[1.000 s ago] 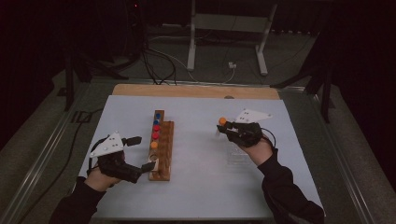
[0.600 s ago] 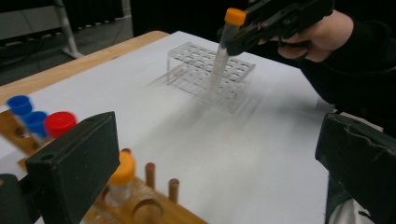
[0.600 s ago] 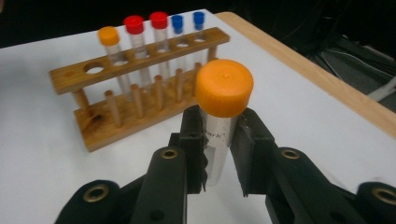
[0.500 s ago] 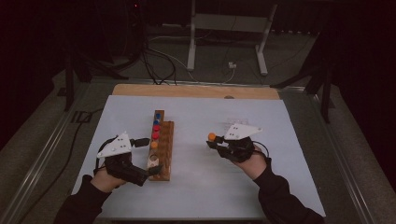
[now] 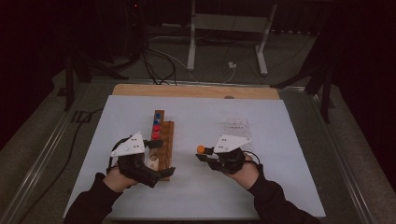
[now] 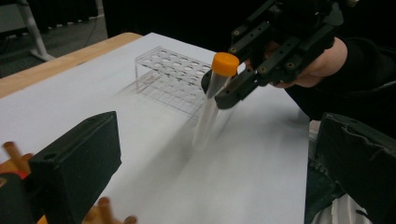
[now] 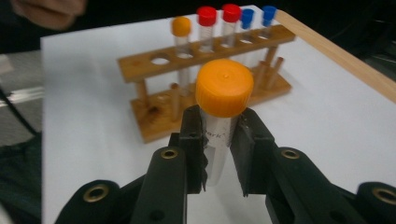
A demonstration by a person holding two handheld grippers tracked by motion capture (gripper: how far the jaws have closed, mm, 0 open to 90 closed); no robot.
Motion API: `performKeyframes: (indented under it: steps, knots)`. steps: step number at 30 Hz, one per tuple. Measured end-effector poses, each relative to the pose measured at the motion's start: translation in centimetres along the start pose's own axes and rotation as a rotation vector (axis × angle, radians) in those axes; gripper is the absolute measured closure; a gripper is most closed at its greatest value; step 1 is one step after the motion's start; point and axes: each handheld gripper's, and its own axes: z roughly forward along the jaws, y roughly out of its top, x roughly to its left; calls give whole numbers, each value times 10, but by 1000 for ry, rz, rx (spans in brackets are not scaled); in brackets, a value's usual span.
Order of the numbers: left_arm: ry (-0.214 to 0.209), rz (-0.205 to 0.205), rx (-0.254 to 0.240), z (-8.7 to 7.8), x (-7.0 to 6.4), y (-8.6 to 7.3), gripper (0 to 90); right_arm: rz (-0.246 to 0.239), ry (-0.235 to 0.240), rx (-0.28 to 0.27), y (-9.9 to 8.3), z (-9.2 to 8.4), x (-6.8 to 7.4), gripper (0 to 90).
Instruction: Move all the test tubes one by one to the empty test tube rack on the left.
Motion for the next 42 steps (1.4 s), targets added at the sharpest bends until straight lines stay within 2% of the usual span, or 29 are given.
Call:
performKeyframes:
  steps: [2, 6, 13, 23, 26, 30, 38, 42]
  knots:
    - [-12, -3, -1, 4, -2, 1, 20, -8, 10, 1, 0, 1, 4, 748]
    - [-10, 3, -8, 10, -4, 3, 61, -21, 26, 1, 1, 3, 8, 748]
    - [0, 6, -28, 19, -5, 7, 203, -20, 41, 4, 1, 6, 12, 748]
    - [8, 43, -18, 36, -12, 13, 424, -20, 47, 5, 1, 7, 13, 748]
    - [12, 67, -1, 42, -15, 14, 483, -17, 46, 6, 1, 7, 13, 748]
    - [23, 78, 14, 48, -17, 15, 565, -14, 48, 4, 1, 7, 12, 748]
    - [16, 98, 19, 52, -17, 16, 683, -19, 48, 4, 1, 6, 13, 748]
    - [14, 105, 23, 53, -17, 16, 706, -15, 49, 7, 1, 6, 12, 748]
